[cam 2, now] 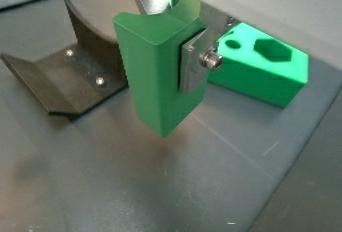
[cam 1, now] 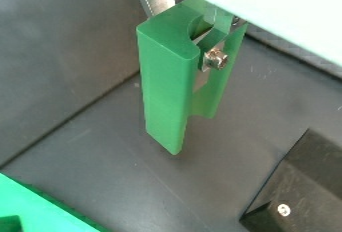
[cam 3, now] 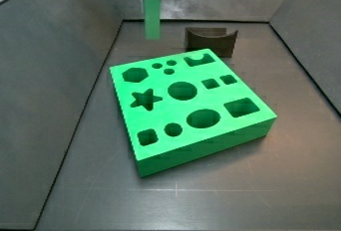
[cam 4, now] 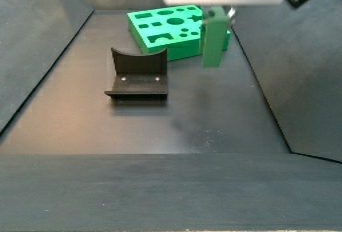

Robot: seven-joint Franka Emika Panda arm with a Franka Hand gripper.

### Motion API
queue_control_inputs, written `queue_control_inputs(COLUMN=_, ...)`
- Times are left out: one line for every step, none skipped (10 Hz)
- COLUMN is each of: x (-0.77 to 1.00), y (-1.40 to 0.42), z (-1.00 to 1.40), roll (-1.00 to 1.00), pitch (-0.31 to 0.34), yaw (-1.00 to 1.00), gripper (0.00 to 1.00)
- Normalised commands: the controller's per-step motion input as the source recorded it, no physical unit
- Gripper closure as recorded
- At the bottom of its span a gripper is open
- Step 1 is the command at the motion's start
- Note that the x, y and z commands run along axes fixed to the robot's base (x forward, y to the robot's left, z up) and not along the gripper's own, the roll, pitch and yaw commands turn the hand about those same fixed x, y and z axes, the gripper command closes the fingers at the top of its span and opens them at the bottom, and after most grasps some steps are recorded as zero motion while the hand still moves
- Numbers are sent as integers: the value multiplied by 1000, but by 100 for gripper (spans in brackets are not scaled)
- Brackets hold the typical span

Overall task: Pick up the arch object. Move up. Rotate the arch object. Move to above the board. Insert the arch object.
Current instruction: Rotate the arch object.

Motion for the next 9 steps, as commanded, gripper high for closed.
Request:
queue_control_inputs(x=22, y=13, z=-863, roll=1, pitch=-50, yaw=2, gripper=100)
queue_control_inputs(x=22, y=13, z=-704, roll=11, pitch=-51, yaw=-1, gripper=100)
queue_control_inputs(x=22, y=12, z=-549, roll=19, pitch=-48, yaw=-3, gripper=100)
queue_control_inputs(x=22, y=12, z=-396, roll=26, pitch=-42, yaw=-6, gripper=100)
queue_control_inputs(x=27, y=13, z=-197, roll=36, pitch=-35, yaw=-9, gripper=100)
queue_control_inputs(x=0, y=0, z=0, roll=241, pitch=-23, yaw=-10, gripper=0)
queue_control_inputs(x=-11, y=-6, z=1, roll=227, pitch=-4, yaw=12, gripper=0)
queue_control_inputs(x=-11, y=-6, z=0, roll=227, pitch=-4, yaw=12, gripper=0)
queue_control_inputs(x=-10, y=-7, z=0, roll=226, pitch=-4, yaw=13, gripper=0)
